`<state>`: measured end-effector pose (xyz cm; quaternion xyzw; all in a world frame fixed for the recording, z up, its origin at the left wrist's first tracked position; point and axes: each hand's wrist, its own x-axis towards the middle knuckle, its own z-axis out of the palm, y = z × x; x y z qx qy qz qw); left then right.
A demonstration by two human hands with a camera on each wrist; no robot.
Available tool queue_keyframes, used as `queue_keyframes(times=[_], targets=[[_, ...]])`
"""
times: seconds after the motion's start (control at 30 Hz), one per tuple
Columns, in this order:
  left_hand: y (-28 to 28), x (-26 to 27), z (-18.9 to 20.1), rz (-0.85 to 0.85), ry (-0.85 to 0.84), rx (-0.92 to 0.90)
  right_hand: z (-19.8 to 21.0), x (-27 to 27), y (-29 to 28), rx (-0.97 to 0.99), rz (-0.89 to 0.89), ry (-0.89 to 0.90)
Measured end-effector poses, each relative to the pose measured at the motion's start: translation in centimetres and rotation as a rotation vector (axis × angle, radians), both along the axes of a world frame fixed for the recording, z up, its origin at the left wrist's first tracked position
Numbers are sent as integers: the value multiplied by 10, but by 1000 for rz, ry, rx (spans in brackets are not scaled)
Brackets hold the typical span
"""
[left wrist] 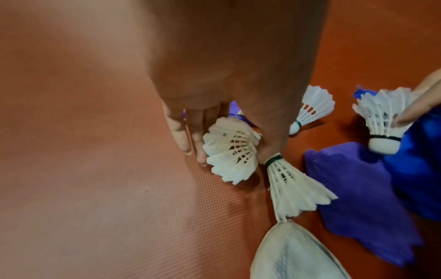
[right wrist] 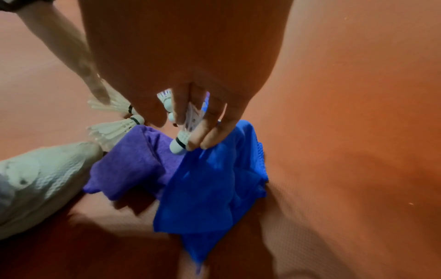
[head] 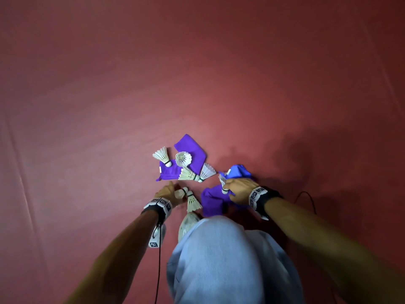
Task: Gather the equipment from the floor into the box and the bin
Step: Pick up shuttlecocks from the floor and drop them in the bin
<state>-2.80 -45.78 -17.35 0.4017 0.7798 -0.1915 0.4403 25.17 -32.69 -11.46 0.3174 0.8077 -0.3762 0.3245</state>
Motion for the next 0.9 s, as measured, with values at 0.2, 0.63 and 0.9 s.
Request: queue_keyframes(times=[0.2,0.63,0.9], targets=[[5,3,110,-49,55,-67,82,18,-4,-10,-347,82],[57,48,474,-251,-72,-1,417,53,-7,-95,-1680,407],[107,98,685,7,-279,411,616,54,23,26,-1773,629]])
